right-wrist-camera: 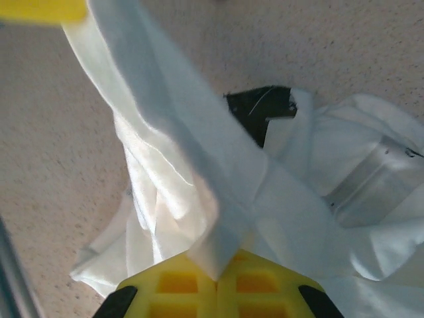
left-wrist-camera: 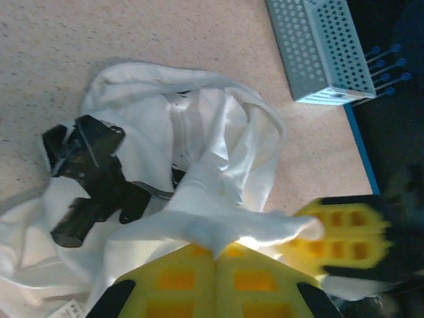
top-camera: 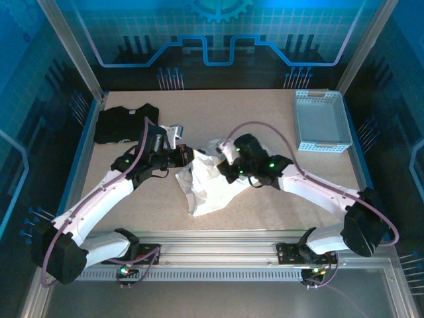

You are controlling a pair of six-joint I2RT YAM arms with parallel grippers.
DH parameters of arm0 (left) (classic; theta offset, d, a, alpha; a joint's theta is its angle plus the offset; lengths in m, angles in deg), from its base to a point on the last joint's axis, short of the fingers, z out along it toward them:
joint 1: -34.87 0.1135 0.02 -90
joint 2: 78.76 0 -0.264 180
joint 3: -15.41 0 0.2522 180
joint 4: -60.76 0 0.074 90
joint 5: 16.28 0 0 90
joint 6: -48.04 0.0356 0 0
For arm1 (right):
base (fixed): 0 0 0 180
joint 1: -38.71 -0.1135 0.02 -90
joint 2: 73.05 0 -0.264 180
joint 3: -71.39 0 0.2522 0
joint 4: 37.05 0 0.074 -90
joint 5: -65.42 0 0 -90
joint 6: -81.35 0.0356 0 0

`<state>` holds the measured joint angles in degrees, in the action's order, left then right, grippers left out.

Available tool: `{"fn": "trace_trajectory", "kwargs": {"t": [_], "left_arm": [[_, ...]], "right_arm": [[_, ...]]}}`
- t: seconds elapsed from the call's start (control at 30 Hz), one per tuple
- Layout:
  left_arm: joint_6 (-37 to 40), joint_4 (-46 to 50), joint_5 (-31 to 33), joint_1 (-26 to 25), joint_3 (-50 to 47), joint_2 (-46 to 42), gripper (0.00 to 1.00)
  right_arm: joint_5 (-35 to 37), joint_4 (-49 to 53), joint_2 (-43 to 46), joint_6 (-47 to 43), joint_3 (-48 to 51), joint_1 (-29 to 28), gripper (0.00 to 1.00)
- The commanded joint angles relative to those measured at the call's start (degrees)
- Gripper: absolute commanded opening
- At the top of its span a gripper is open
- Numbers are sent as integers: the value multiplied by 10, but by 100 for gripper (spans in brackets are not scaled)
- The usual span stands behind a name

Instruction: Fold the inside-out t-shirt

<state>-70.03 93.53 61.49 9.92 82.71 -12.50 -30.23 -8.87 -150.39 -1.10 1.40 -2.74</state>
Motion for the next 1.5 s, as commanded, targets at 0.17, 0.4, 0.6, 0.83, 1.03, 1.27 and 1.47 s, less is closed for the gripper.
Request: {"fn": "trace_trajectory", "kwargs": {"t": [0.17,0.4,0.6,0.83,1.03,1.27,1.47], "left_arm": [[36,-26,142,5,59,125,7],[3,-12,116,8,36,104,36],[-74,-33,48,-21,-59,0,58],[-123,-92,21,-37,-110,25,60],[-118,-149,21,-33,-94,102,61],[-134,-246,-55,-32,-85,187,52],[-129,-398,-140,-28,-115,188,1]], "right_arm": [[-216,-105,0,132,14,65,0],[-216,-138,-39,197,10,83,0],[-218,-169,-53,221,16,86,0],[-205,-169,-38,222,25,88,0],[-199,-160,-14,215,43,90,0],[-195,-158,9,214,70,101,0],[-190,-114,28,196,76,130,0]]}}
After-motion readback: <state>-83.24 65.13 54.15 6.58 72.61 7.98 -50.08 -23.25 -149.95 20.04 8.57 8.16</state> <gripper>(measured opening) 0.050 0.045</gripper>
